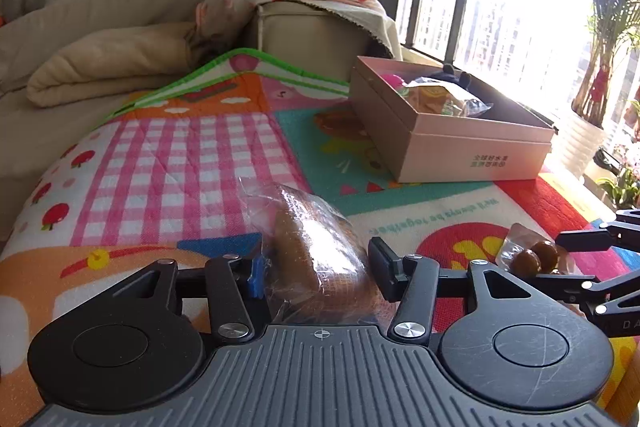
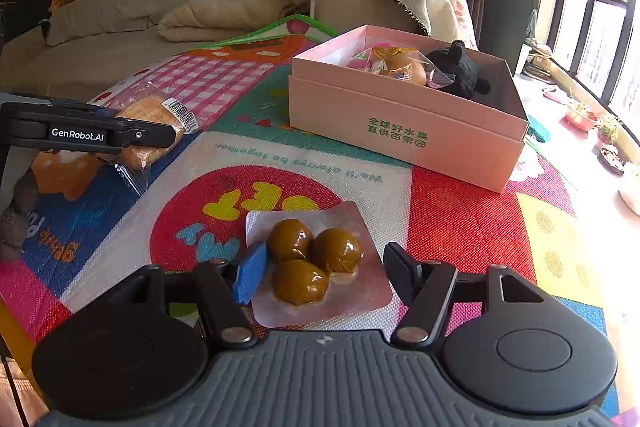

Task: Organize objects
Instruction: 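Carry the bread toward the pink box with the left while the right lifts the plate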

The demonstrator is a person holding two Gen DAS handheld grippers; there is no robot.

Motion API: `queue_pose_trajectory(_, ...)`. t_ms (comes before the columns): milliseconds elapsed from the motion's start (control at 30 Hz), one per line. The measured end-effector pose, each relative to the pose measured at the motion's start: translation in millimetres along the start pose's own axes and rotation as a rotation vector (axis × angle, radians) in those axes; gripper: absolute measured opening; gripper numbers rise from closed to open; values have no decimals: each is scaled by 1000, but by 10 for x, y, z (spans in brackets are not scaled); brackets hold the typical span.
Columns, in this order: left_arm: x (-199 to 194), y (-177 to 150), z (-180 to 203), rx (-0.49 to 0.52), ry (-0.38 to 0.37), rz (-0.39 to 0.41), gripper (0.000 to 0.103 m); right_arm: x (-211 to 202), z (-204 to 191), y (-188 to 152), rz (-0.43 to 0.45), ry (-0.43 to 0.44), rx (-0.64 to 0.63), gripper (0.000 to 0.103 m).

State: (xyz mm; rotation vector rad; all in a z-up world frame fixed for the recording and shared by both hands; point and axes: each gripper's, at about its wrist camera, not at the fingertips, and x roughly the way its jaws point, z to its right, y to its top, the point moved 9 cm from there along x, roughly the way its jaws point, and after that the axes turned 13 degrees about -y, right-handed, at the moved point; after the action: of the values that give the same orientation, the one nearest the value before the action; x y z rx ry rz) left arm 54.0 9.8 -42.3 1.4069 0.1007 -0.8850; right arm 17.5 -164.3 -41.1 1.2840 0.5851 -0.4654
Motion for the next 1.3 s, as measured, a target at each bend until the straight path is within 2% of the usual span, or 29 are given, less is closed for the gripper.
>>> queue_pose_trajectory(233,-77,-3,218,43,-70,-6,50,-122,26,15,31,-5,6,60)
queue_pose_trajectory(467,-104,8,435,55,-150,-8,49,-294,181,-25,52,-28,61,59)
queue_pose_trajectory(633,-46,25,552,75,-169,-13,49,-415,217,-35,83,-40,67,59)
queue_pose_trajectory(867,-21,-17,615,74,-181,-28,49,-290,205,-308,4,-29,71,60)
queue_pose_trajectory(967,12,-58,625,67,-190,-42,49,-250,197,-316,1,-15,86,63)
queue_pose_trajectory(1000,22,-70,623,66,-191,-46,49,-232,193,-304,2,-13,85,67)
queue_pose_trajectory(1100,55,-125,621,54,-194,-56,49,-149,149,-288,-10,17,78,94)
queue_pose_trajectory(1167,62,-154,612,45,-194,-58,49,-100,94,-288,-8,18,63,99)
queue_pose_trajectory(1200,58,-163,607,40,-195,-57,49,-102,52,-286,-2,12,40,98)
queue_pose_trajectory(1233,54,-166,600,35,-195,-56,49,-125,19,-280,8,16,27,89)
queue_pose_trajectory(1267,52,-165,592,32,-196,-56,49,-156,-11,-269,13,32,20,85)
queue_pose_trajectory(1300,50,-166,589,29,-196,-56,49,-181,-38,-260,12,47,12,74)
